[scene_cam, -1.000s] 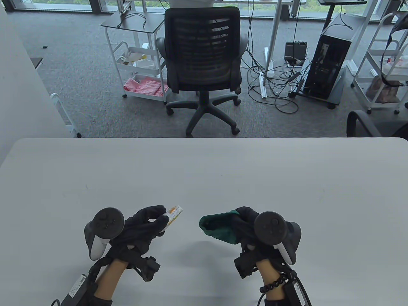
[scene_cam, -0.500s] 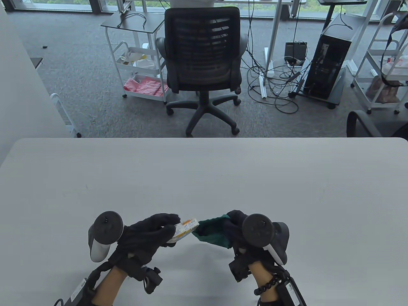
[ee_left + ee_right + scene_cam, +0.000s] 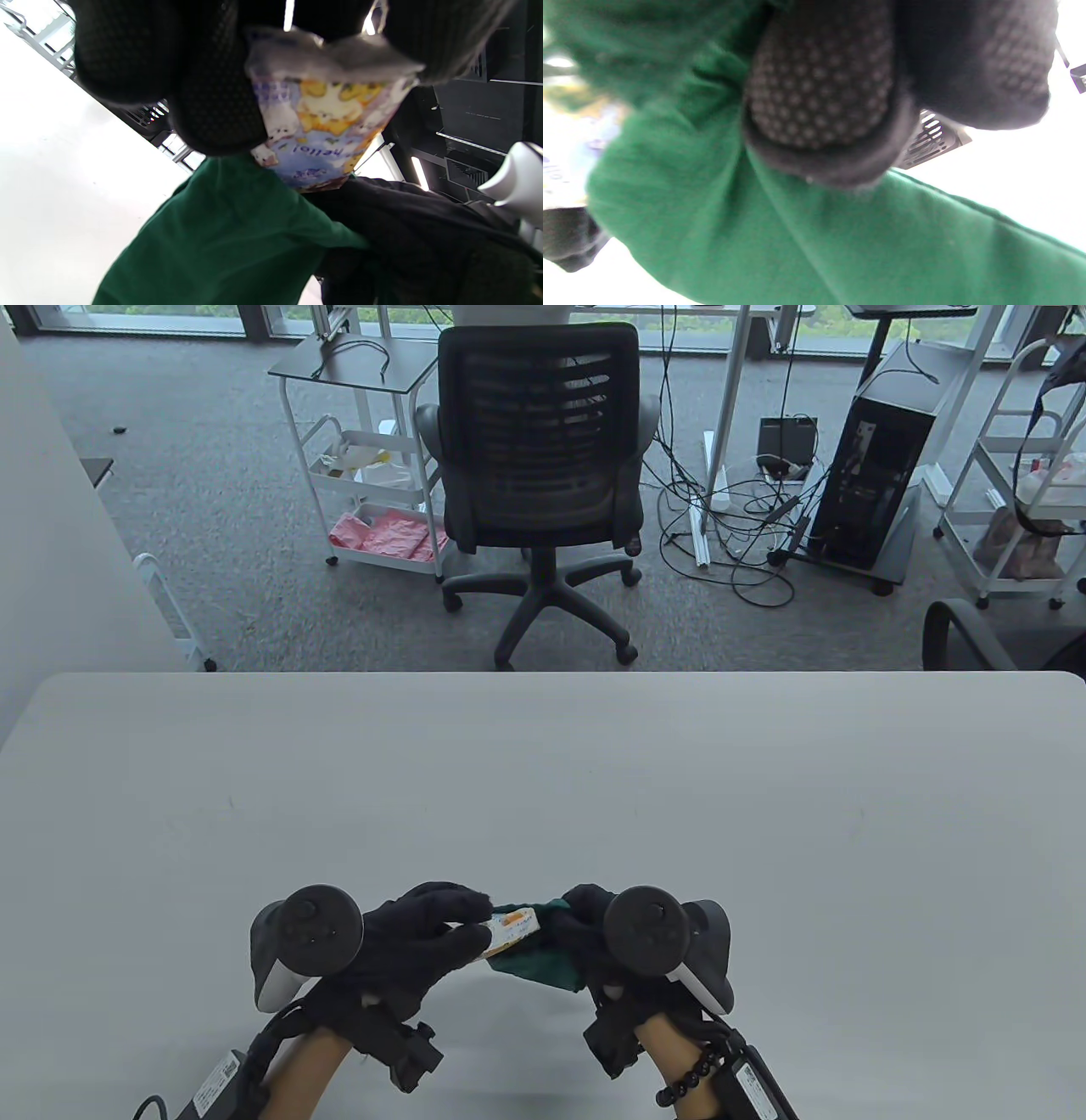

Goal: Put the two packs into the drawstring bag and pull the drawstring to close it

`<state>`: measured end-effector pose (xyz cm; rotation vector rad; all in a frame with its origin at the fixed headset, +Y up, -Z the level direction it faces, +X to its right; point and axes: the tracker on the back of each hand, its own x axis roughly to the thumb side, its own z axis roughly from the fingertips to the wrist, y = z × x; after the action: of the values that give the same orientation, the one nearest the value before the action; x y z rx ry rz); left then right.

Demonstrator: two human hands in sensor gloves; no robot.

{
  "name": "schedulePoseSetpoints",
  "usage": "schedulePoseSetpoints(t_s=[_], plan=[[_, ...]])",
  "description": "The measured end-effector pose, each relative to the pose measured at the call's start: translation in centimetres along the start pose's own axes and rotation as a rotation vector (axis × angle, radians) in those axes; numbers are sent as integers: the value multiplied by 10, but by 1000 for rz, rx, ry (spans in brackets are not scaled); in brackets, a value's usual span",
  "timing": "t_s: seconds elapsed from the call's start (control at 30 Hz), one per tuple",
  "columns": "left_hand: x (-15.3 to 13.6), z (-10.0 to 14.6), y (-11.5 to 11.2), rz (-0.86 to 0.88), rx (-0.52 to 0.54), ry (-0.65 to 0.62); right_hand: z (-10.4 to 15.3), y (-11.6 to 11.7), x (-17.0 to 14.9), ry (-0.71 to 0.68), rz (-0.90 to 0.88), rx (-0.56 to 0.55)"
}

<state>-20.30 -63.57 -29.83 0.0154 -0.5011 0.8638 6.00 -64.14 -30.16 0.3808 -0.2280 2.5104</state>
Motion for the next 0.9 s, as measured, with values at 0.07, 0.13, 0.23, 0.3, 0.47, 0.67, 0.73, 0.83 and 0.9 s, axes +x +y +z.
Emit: schedulePoseSetpoints(t_s=[0.07,0.13,0.23,0.3,0.47,0.67,0.73,0.83,0.9], plan=[[-1,0,-1,-3,-5,21,0,1,3,-17,10,5],[-1,0,-2,-8,-10,32,1,1,6,-31,17,11],[-2,0,-3,-16,-13,53,2,2,11,-53,13,15],[-2,0,-3,-22,-17,66,2,2,14,-65,20,13],[0,1,-6,-78,32,77,3,5,19,-81,-1,29],[0,2,-11,-123,103,82,3,8,20,-86,-50,43],[-1,3,-12,-126,118,90,3,8,20,-85,-56,41],[-2,2,-14,-127,126,91,3,8,20,-79,-77,42],[-2,2,-15,-136,129,96,3,8,19,-73,-97,46]])
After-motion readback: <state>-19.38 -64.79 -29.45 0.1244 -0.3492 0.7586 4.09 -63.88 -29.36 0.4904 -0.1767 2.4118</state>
